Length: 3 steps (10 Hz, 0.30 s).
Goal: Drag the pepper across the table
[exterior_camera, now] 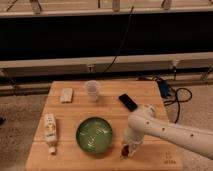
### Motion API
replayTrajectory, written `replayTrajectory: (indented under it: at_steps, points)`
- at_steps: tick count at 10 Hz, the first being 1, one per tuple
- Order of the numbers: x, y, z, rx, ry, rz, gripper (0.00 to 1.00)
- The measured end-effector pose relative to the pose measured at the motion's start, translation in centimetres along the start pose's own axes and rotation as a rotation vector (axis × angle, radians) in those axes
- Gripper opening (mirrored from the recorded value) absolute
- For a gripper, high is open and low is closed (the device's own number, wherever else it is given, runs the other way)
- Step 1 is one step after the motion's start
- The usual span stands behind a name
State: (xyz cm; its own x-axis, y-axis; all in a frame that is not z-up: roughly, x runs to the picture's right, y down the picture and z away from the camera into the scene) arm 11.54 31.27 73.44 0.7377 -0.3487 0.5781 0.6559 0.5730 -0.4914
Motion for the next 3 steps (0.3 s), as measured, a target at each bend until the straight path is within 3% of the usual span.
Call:
replayTrajectory:
  at_steps: [1, 3]
  points:
    - [0.4, 0.1, -0.2, 0.002, 0.0, 0.018, 0.64]
    - [1.3, 1.1, -0.4, -0.004, 0.001, 0.048, 0.46]
